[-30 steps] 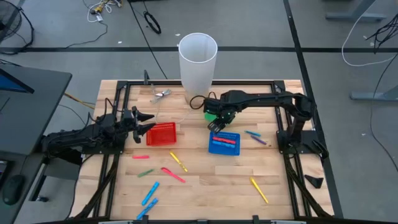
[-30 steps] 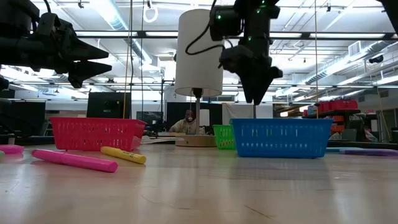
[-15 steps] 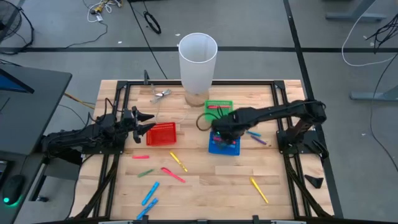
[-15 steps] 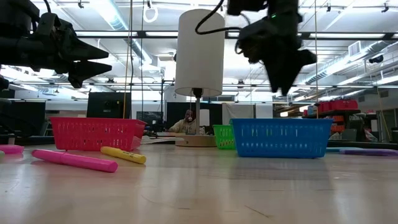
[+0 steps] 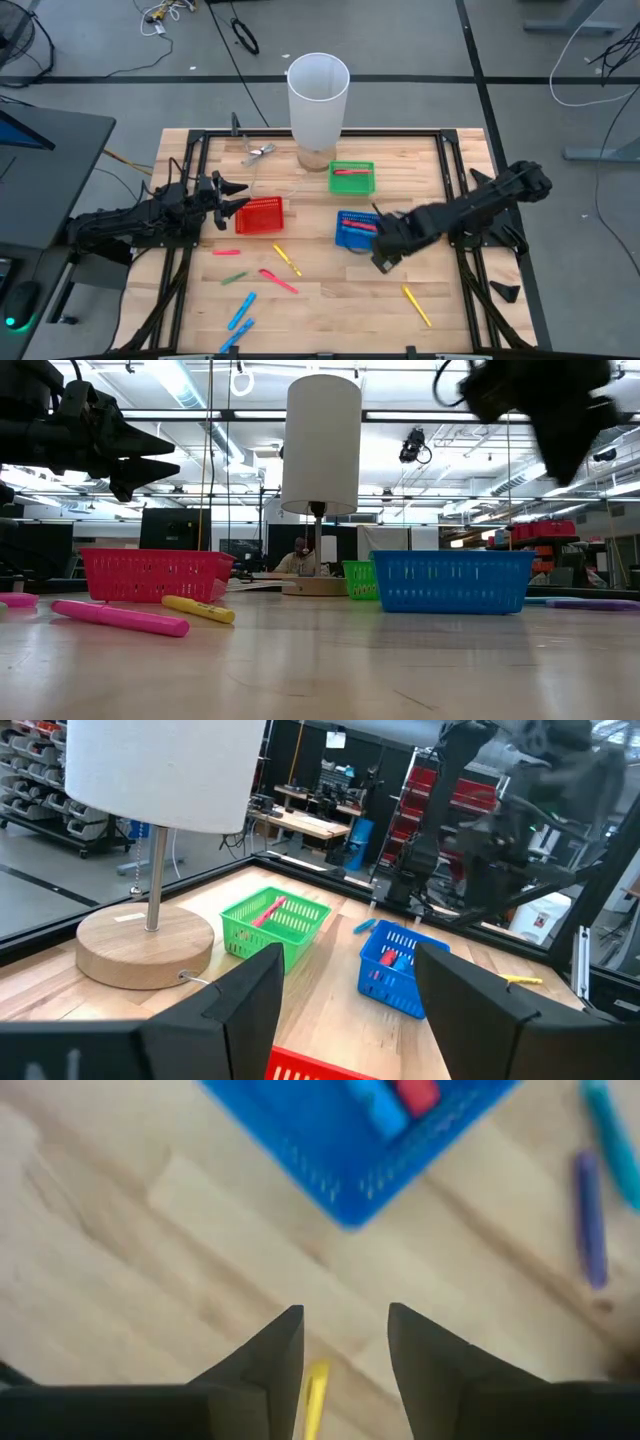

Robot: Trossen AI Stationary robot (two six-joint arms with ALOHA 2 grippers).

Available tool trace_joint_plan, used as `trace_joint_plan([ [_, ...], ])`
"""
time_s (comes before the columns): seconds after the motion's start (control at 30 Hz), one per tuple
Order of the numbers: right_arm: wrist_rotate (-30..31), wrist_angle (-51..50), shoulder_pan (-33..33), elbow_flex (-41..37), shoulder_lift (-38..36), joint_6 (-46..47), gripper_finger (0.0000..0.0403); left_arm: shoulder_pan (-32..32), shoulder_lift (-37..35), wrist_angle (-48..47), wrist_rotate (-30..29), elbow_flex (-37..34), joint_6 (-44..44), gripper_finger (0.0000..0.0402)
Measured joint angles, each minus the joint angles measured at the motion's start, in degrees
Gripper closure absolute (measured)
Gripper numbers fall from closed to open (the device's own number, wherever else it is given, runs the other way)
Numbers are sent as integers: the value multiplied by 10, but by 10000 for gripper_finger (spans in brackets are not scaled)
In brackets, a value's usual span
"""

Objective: Pick & Place Markers
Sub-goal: Put the bottom large yellow pen into the green bin

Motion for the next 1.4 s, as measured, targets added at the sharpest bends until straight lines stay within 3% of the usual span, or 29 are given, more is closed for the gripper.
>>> trace_joint_plan([
  [0.63,-7,-4,234,-2,10,285,254,0,0,0,0,0,0,170],
  [1.07,-23,16,277,-2,27,331,254,0,0,0,0,0,0,170],
  [1.4,-27,72,284,-2,89,330,254,0,0,0,0,0,0,170],
])
